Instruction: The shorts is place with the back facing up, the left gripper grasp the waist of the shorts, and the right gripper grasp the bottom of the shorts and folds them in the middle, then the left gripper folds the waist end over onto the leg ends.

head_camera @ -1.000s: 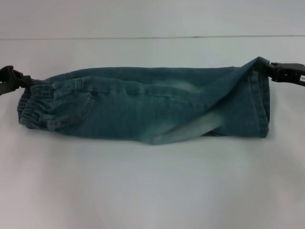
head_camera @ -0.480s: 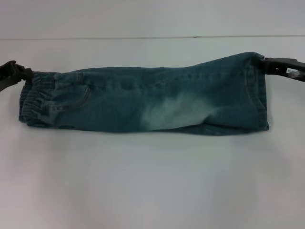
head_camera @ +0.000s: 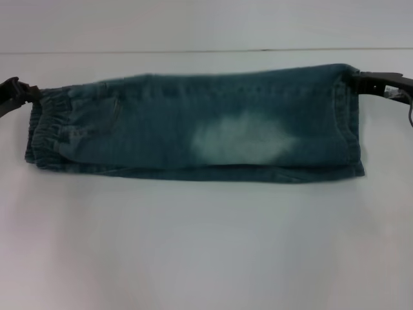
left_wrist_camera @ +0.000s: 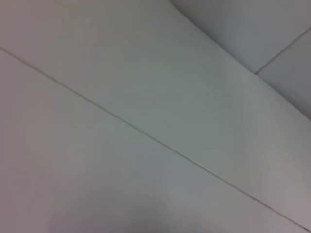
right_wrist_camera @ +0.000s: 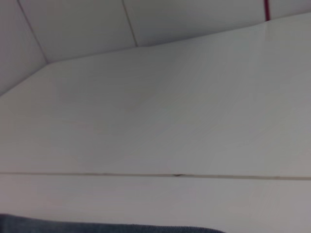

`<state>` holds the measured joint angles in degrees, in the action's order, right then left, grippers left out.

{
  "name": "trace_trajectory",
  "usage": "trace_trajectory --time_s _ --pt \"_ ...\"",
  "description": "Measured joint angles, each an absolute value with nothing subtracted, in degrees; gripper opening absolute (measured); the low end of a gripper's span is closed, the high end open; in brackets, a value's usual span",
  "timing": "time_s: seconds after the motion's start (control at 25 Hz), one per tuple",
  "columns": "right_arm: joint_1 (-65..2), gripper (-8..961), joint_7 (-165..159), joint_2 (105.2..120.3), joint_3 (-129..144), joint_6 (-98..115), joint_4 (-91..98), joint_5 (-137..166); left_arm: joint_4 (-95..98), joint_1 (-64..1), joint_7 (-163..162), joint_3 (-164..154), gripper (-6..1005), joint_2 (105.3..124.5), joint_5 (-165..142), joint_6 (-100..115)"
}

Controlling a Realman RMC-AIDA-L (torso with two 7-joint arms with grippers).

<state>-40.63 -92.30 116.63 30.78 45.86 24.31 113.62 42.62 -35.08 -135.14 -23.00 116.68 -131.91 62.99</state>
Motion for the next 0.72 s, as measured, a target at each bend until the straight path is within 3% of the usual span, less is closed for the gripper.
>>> trace_trajectory --time_s 0.72 --pt "-42.3 108 -92.76 117.16 37.17 40.82 22.08 112.24 40.72 -34.46 -133.74 -22.99 32 117.42 -130.77 58.88"
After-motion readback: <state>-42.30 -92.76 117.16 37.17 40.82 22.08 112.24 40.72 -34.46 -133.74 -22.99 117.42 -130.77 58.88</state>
